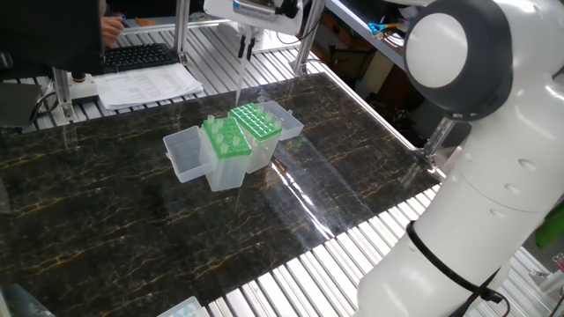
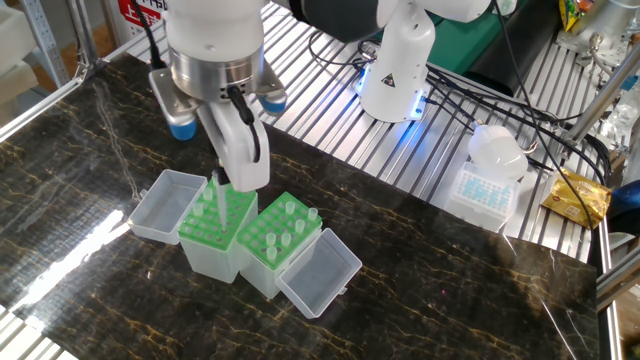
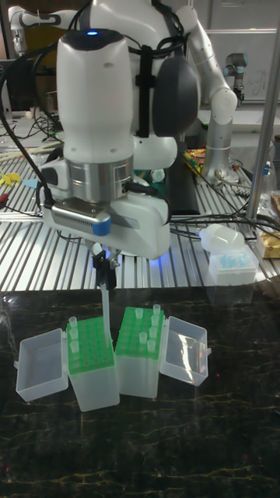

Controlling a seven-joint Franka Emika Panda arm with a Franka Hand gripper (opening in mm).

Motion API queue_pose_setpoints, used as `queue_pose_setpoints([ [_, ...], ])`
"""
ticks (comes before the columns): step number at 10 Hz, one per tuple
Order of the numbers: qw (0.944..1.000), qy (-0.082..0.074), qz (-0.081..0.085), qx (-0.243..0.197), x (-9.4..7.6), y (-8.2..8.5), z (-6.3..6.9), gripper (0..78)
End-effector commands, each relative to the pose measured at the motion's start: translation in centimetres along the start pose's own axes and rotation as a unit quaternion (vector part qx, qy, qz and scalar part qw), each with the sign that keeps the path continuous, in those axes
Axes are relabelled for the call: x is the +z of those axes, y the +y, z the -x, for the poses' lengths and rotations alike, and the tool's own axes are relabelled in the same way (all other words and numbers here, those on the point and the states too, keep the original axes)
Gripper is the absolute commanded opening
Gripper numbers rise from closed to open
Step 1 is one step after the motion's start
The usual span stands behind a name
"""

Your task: Transfer all large pipette tips from one holder to another

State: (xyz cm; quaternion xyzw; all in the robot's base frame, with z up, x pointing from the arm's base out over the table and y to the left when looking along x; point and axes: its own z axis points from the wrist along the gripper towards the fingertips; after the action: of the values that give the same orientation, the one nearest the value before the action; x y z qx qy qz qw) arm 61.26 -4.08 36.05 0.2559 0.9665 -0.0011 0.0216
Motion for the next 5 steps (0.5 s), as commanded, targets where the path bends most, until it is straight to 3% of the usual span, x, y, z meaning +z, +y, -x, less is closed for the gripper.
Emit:
queue_pose_setpoints([
  [1, 0.9995, -0.005, -0.004, -0.031, 0.2, -0.4, 1.0, 1.2],
  [5, 0.9985, -0.011, -0.004, -0.054, 0.7, -0.9, 2.1, 1.2],
])
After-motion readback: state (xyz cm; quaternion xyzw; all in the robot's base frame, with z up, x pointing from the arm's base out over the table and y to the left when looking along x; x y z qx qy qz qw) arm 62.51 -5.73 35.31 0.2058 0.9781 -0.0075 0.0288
